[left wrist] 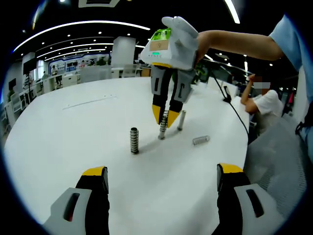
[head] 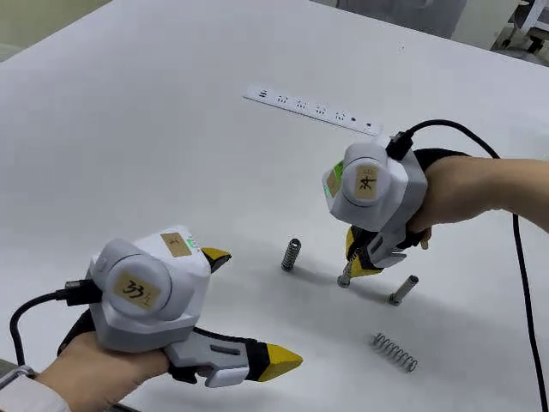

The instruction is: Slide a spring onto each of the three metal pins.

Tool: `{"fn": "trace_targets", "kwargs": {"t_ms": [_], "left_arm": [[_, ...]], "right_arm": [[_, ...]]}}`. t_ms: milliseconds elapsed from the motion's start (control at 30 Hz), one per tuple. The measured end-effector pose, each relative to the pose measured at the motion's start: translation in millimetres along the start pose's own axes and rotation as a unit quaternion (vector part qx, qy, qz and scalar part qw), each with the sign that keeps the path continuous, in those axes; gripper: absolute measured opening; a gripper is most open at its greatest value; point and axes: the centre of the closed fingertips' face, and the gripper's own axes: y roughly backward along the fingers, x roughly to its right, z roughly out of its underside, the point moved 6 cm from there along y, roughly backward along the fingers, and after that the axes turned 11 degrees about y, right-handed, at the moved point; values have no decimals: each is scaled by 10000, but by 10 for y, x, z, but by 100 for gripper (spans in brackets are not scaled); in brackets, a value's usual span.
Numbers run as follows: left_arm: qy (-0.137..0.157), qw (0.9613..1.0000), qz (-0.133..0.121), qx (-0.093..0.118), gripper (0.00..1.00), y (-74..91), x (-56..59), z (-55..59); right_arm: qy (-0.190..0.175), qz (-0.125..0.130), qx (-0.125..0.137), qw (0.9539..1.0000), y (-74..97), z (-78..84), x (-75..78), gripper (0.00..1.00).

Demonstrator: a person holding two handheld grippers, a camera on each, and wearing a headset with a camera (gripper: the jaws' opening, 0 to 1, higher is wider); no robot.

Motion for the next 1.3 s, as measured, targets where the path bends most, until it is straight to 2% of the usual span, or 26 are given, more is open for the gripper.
{"fn": "trace_targets", "kwargs": {"t_ms": [500, 1200, 1300], "left_arm": [[53, 10000, 24, 12, 93, -2, -18, 8], [65, 10000, 16, 19, 93, -1, -27, 7], [59, 10000, 16, 20, 93, -2, -24, 7]], "right_arm": [[-84, -81, -58, 9999, -173, 18, 11, 13], [-114, -99, -21, 9999, -182, 19, 0, 13], [-133, -111, 16, 9998, -177, 9, -2, 18]]}}
